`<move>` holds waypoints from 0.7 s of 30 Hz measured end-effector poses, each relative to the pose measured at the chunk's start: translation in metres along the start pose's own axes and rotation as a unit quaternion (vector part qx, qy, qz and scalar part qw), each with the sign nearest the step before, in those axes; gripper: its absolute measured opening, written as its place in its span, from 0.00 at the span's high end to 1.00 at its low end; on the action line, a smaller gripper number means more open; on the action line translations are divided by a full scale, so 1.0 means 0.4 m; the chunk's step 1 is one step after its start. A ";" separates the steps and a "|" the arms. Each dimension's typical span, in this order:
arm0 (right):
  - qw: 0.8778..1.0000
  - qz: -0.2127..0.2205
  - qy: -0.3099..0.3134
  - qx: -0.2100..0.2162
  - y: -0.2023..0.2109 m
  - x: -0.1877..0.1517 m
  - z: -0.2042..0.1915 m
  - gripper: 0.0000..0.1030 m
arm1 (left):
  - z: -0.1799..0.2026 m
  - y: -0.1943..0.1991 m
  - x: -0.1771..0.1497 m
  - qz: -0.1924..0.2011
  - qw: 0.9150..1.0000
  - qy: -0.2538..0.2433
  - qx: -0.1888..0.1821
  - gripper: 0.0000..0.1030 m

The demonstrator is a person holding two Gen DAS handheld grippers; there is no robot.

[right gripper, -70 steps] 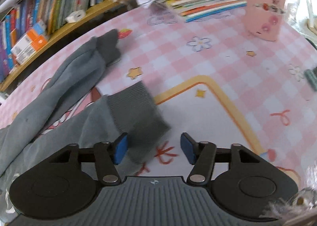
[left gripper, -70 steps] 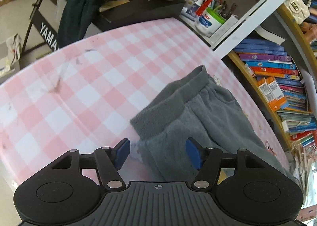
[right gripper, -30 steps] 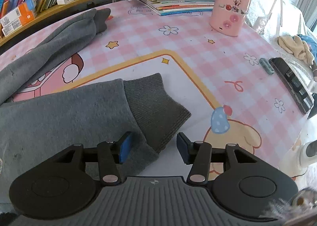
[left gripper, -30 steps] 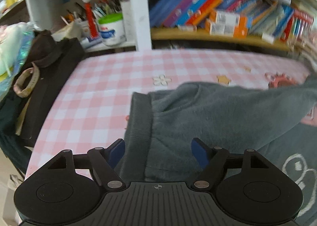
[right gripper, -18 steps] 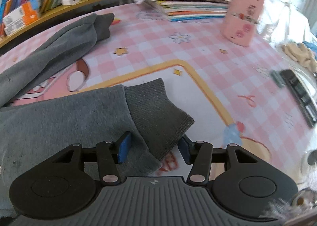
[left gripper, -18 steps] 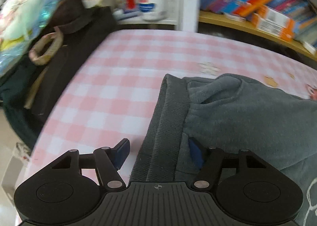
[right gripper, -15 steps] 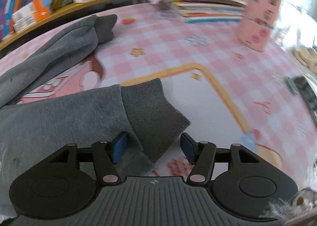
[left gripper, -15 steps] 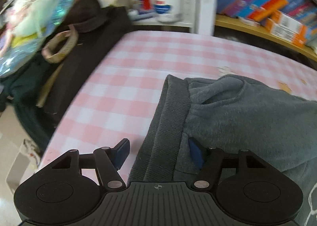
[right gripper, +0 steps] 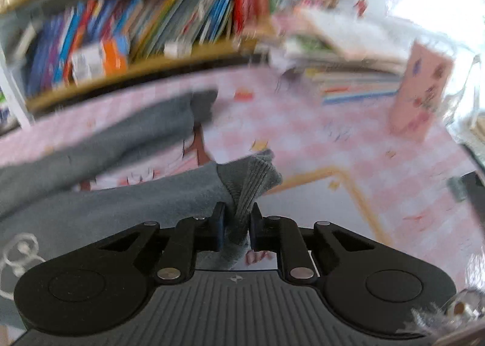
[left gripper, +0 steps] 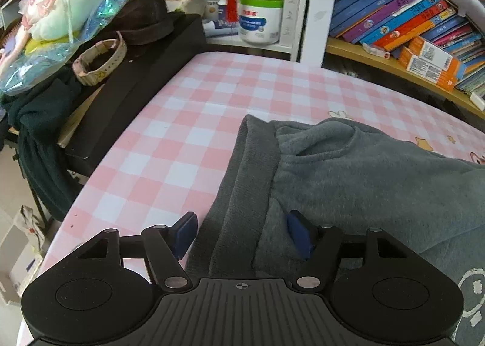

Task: Fold clothes

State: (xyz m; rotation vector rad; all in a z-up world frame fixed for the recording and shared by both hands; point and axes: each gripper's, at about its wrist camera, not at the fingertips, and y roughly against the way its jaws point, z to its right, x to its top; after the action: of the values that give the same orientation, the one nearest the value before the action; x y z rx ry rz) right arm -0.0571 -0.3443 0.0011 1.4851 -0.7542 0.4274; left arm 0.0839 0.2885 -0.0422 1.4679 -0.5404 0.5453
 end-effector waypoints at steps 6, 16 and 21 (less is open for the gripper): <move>0.994 -0.080 -0.043 -0.061 -0.063 -0.049 0.058 0.78 | 0.033 -0.006 -0.001 0.002 1.000 -0.012 0.003 0.35; 0.998 -0.011 0.044 -0.034 -0.010 -0.033 -0.006 0.65 | -0.035 0.115 -0.037 0.034 0.998 0.044 -0.001 0.34; 0.994 -0.047 0.100 0.007 -0.062 -0.034 -0.063 0.71 | -0.073 0.162 -0.087 0.030 0.997 0.077 0.005 0.34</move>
State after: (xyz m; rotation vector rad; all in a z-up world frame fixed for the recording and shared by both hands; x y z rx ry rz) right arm -0.0452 -0.3187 -0.0242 1.4605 -0.5216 0.5021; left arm 0.0157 0.3190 -0.0159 1.4092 -0.4621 0.7036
